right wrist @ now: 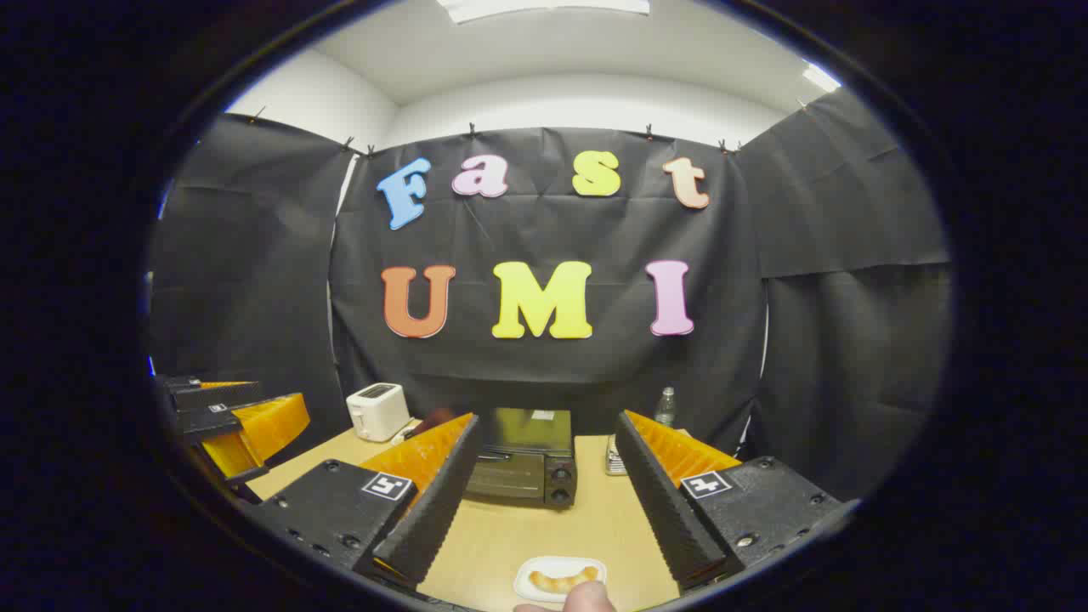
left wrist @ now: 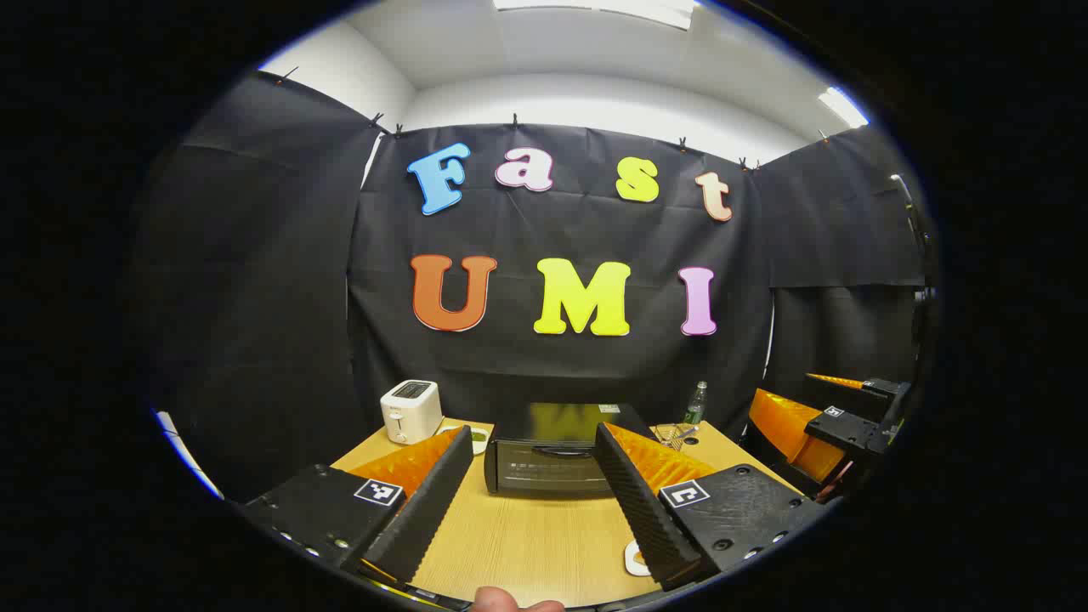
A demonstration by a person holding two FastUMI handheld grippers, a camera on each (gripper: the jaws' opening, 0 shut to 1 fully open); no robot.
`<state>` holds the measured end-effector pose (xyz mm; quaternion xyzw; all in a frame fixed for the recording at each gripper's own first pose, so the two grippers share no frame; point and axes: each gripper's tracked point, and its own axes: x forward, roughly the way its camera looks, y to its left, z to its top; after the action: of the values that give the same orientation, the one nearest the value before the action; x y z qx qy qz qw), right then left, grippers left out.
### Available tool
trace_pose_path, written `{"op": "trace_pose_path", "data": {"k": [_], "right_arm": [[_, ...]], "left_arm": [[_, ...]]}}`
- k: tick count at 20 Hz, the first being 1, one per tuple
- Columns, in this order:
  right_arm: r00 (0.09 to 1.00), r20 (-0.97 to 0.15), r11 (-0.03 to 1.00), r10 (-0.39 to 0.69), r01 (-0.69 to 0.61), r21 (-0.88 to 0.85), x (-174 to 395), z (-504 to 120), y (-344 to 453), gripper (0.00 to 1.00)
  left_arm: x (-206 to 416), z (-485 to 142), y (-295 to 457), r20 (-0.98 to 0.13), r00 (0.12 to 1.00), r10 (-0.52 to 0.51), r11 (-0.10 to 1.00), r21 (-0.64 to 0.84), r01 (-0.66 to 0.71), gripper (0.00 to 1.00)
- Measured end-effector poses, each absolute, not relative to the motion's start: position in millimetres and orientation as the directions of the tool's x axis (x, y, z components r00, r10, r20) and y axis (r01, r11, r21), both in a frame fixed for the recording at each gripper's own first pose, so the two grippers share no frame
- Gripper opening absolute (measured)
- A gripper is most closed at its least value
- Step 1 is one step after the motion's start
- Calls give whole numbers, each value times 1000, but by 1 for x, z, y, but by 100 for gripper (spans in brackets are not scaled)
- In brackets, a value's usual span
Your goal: Open the electric oven with the left hand, put the food in, and close the electric oven.
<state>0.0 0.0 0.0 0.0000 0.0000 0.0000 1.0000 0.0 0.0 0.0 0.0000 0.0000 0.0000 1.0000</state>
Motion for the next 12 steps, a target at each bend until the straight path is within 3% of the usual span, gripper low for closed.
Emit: {"op": "trace_pose_path", "data": {"k": [12], "right_arm": [[1000,-26,1000,-13,14,22,7,-6,-6,98]], "left_arm": [[4,-4,12,-8,999,35,999,7,-35,94]]}}
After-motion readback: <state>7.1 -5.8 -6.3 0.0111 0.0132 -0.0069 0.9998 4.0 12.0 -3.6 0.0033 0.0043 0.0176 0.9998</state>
